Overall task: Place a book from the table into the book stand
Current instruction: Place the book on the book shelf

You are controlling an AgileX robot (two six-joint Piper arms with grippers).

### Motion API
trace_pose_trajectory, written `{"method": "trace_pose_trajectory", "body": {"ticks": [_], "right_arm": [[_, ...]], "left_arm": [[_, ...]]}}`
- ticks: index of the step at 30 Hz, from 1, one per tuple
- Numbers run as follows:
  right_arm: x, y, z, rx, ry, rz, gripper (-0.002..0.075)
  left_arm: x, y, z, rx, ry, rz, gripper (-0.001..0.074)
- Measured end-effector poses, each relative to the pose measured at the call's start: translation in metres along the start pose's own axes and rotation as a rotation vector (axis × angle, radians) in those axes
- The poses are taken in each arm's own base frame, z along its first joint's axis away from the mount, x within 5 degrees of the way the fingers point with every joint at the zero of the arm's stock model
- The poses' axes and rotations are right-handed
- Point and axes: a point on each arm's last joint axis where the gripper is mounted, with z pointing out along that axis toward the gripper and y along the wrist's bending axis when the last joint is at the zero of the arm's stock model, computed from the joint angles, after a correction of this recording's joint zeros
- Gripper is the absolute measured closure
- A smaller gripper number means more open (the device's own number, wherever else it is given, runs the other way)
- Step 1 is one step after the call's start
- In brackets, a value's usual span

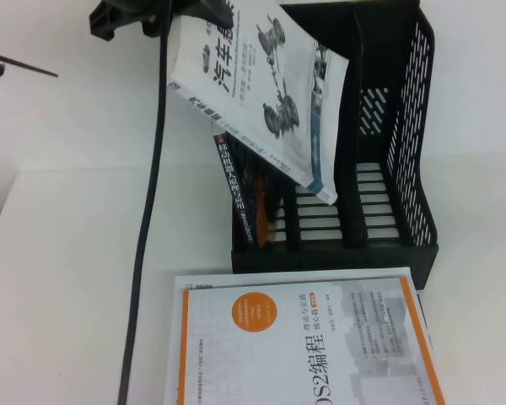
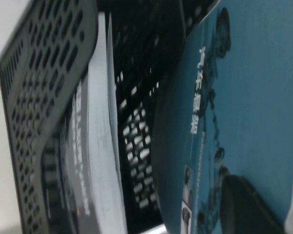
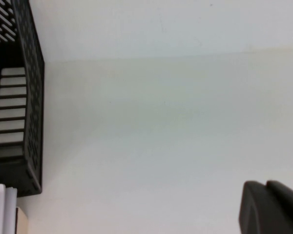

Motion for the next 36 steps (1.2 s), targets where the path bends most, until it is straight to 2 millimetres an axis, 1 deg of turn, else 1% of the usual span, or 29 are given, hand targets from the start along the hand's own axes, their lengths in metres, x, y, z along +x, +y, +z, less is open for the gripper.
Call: {"method": "trace_pose_trajectory", "body": {"ticks": [2, 5, 12, 18, 24, 27, 30, 32, 36], "right_arm": [[0.0, 0.0, 0.0, 0.0, 0.0, 0.0, 0.0729], [0.0, 0.0, 0.0, -0.004, -0.002, 0.001, 0.0729], [-0.002, 0.002, 0.0, -0.019, -0.018, 0.001, 0.0729], [-0.002, 0.003, 0.0, -0.03, -0.025, 0.003, 0.0729], [-0.003, 0.006, 0.001, -0.051, -0.024, 0.012, 0.0729], [-0.003, 0.008, 0.001, -0.074, -0.024, 0.022, 0.0729], [-0.002, 0.009, 0.001, -0.085, -0.019, 0.029, 0.0729], [-0.002, 0.009, 0.001, -0.088, -0.017, 0.031, 0.0729], [-0.002, 0.01, 0.001, -0.091, -0.016, 0.034, 0.0729]], "left_arm": [[0.0, -0.003, 0.002, -0.005, -0.023, 0.006, 0.0618], [0.002, -0.009, 0.012, -0.036, -0.049, 0.021, 0.0618], [0.018, -0.019, 0.05, -0.153, -0.035, 0.083, 0.0618], [0.027, -0.024, 0.074, -0.194, -0.037, 0.1, 0.0618], [0.035, -0.022, 0.101, -0.25, -0.032, 0.136, 0.0618], [0.036, -0.018, 0.111, -0.264, -0.017, 0.138, 0.0618], [0.037, -0.015, 0.116, -0.27, -0.008, 0.135, 0.0615], [0.036, -0.016, 0.116, -0.267, -0.014, 0.136, 0.0578], [0.031, -0.021, 0.112, -0.24, -0.067, 0.148, 0.0449]]}}
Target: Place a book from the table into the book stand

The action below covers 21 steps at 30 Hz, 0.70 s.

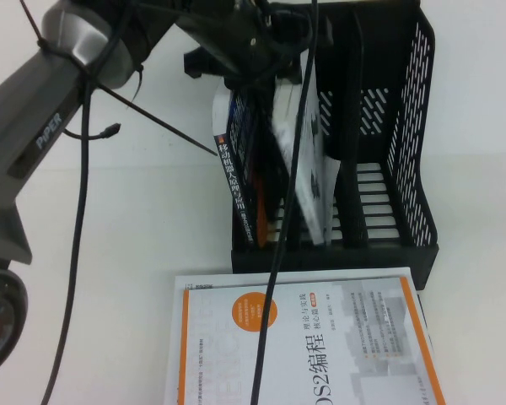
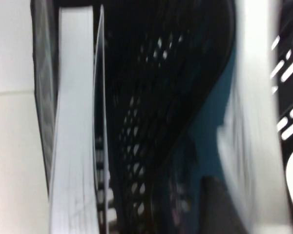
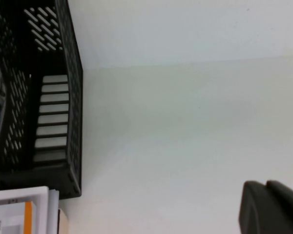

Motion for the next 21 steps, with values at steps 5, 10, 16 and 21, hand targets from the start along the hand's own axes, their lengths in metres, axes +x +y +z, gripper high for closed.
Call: {"method": "trace_pose_trajectory", "body": {"ticks": [5, 10, 16, 21], "right_arm": [[0.0, 0.0, 0.0, -0.003, 0.003, -0.024, 0.0729], [0.003, 0.001, -0.001, -0.021, 0.031, -0.132, 0.0729], [0.016, 0.002, -0.013, -0.118, 0.127, -0.175, 0.0729], [0.041, 0.006, -0.022, -0.3, 0.153, -0.162, 0.0729]], "left_arm": [[-0.004, -0.001, -0.002, 0.0, -0.045, 0.041, 0.0379], [-0.014, -0.001, -0.021, -0.027, -0.137, 0.103, 0.0456], [-0.031, -0.004, -0.102, -0.101, -0.355, 0.194, 0.07], [-0.034, -0.006, -0.185, -0.119, -0.533, 0.216, 0.0731]]}}
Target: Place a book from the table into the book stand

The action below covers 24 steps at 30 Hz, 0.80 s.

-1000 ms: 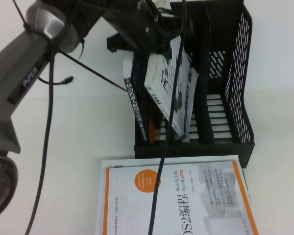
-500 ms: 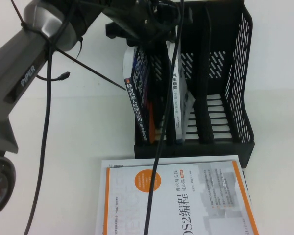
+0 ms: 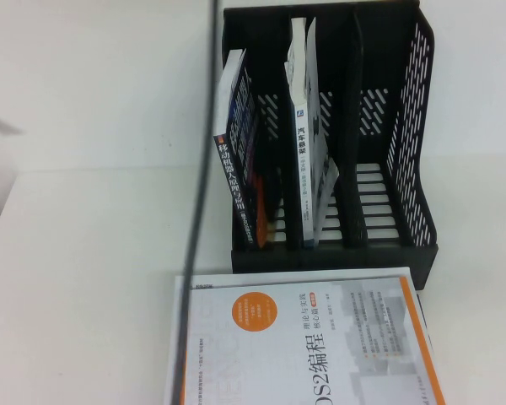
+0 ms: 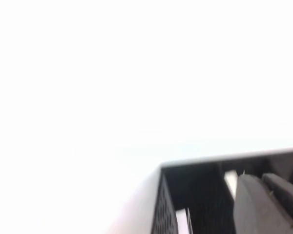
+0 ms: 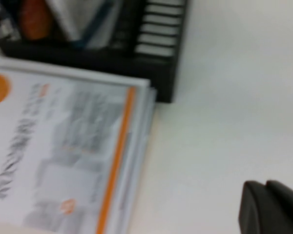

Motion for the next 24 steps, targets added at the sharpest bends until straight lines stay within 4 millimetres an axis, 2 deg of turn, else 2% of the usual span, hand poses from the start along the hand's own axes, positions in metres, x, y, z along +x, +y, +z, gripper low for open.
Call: {"method": "trace_pose_trajectory", "body": {"ticks": [3, 5, 9, 14, 16, 21, 24], "right_arm": [[0.024, 0.003, 0.005, -0.085, -0.018, 0.007, 0.0729], [0.042, 0.003, 0.011, -0.111, -0.023, 0.019, 0.0729], [0.069, 0.001, 0.022, -0.13, -0.037, 0.025, 0.0729], [0.086, 0.0, 0.029, -0.137, -0.051, 0.025, 0.0729], [0.088, -0.001, 0.03, -0.136, -0.049, 0.024, 0.0729], [0.089, -0.001, 0.03, -0.133, -0.038, 0.024, 0.0729], [0.09, -0.001, 0.03, -0.131, -0.031, 0.022, 0.0729]], "left_arm": [[-0.016, 0.006, -0.038, 0.006, -0.071, 0.007, 0.0734], [-0.019, 0.01, -0.058, 0.016, -0.104, 0.019, 0.0734], [-0.004, 0.018, -0.08, 0.04, -0.129, 0.04, 0.0734], [0.045, 0.031, -0.098, 0.099, -0.161, 0.086, 0.0735], [0.074, 0.037, -0.103, 0.131, -0.173, 0.103, 0.0735], [0.144, 0.052, -0.104, 0.194, -0.174, 0.131, 0.0735], [0.174, 0.058, -0.104, 0.217, -0.165, 0.138, 0.0735]]}}
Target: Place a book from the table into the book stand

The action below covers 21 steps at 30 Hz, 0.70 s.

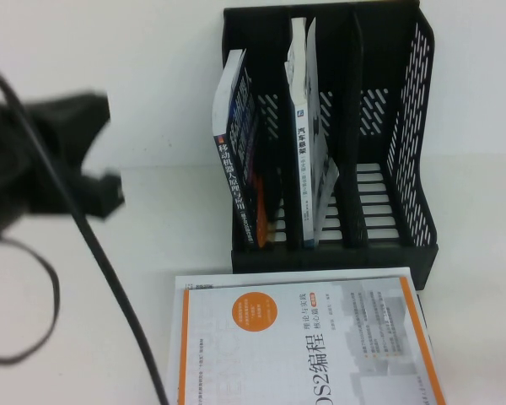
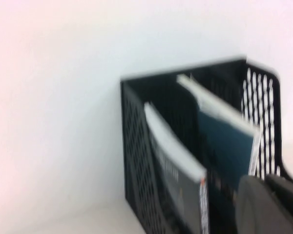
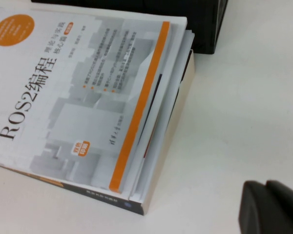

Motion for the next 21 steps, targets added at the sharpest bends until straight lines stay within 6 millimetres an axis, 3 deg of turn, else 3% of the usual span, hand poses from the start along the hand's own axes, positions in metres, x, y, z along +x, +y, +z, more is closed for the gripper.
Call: {"method": "trace_pose_trajectory", "body": {"ticks": [5, 12, 21], "right_arm": [[0.0, 0.0, 0.0, 0.001, 0.004, 0.0, 0.0729], [0.0, 0.0, 0.0, 0.001, 0.005, 0.0, 0.0729], [0.001, 0.0, 0.0, 0.001, 0.008, 0.001, 0.0729]], "left_arm": [[0.032, 0.003, 0.002, -0.001, 0.072, -0.021, 0.0735], [0.041, 0.003, 0.008, -0.008, 0.109, -0.057, 0.0736], [0.061, 0.008, 0.033, -0.043, 0.215, -0.097, 0.0736]]}}
